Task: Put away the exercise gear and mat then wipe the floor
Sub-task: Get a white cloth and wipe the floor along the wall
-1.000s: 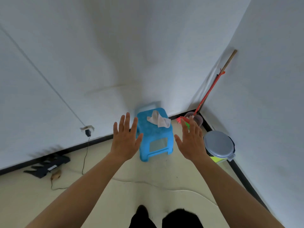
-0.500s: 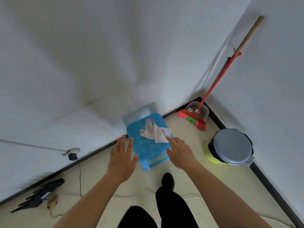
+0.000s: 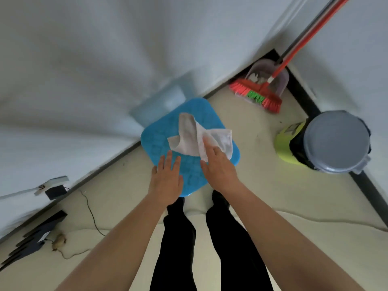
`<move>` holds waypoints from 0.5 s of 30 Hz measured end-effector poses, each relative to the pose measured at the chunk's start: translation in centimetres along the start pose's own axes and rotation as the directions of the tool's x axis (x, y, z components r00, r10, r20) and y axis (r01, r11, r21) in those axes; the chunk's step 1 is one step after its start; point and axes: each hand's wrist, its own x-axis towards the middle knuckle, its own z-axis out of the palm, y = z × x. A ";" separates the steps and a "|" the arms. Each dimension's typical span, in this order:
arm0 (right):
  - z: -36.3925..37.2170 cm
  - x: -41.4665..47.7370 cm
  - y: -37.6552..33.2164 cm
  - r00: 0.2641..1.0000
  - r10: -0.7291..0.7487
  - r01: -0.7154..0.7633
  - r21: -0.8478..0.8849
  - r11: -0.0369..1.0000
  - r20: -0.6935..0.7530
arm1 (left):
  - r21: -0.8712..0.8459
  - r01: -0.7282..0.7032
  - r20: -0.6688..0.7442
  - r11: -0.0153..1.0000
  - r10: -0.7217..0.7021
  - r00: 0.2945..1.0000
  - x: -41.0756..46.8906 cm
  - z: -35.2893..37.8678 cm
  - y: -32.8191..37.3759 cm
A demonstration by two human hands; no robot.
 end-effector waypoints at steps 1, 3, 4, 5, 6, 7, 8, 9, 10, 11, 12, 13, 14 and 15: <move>1.0 0.2 0.2 0.999 0.039 -0.038 0.024 0.999 -0.008 | -0.009 0.008 0.008 1.000 -0.008 1.000 0.5 0.9 -0.3; 2.4 0.4 0.6 0.992 0.122 -0.122 0.000 0.993 -0.032 | -0.036 0.009 -0.017 0.999 -0.010 1.000 0.8 2.2 -0.8; 2.7 0.3 0.7 0.987 0.156 -0.157 -0.044 0.987 -0.038 | -0.023 -0.004 -0.025 1.000 0.003 1.000 0.7 2.5 -1.0; 2.9 0.2 0.9 0.983 0.179 -0.182 -0.083 0.980 -0.047 | 0.012 -0.023 -0.007 1.000 0.023 1.000 0.5 2.7 -1.3; 2.8 0.0 0.9 0.978 0.199 -0.204 -0.093 0.975 -0.059 | 0.045 -0.050 0.026 0.998 0.049 0.998 0.4 2.8 -1.7; 2.5 -0.3 0.8 0.974 0.214 -0.219 -0.072 0.973 -0.074 | 0.063 -0.074 0.062 0.995 0.070 0.996 0.4 2.5 -2.1; 1.8 -0.6 0.6 0.968 0.236 -0.240 -0.034 0.970 -0.083 | 0.065 -0.090 0.092 0.994 0.084 0.992 0.5 1.8 -2.4; 1.0 -1.0 0.4 0.961 0.259 -0.259 0.006 0.966 -0.100 | 0.050 -0.102 0.111 0.994 0.096 0.989 0.5 0.8 -2.6; -0.1 -1.5 -0.1 0.952 0.284 -0.282 0.038 0.959 -0.111 | 0.018 -0.110 0.108 0.994 0.107 0.988 0.4 -0.3 -2.7; -1.1 -2.0 -0.4 0.946 0.301 -0.295 0.069 0.953 -0.122 | -0.025 -0.113 0.093 0.993 0.114 0.989 0.2 -1.5 -2.7; -2.4 -2.6 -1.0 0.940 0.313 -0.301 0.098 0.948 -0.139 | -0.069 -0.115 0.070 0.991 0.120 0.990 -0.2 -2.9 -2.7; -3.6 -3.2 -1.4 0.934 0.318 -0.300 0.132 0.945 -0.160 | -0.112 -0.120 0.043 0.986 0.126 0.991 -0.8 -4.3 -2.6; -5.0 -4.1 -2.0 0.929 0.325 -0.296 0.172 0.940 -0.178 | -0.162 -0.131 0.017 0.978 0.135 0.991 -1.4 -5.7 -2.4; -6.4 -5.0 -2.7 0.925 0.330 -0.285 0.230 0.931 -0.190 | -0.218 -0.151 -0.011 0.964 0.153 0.988 -2.2 -7.3 -2.1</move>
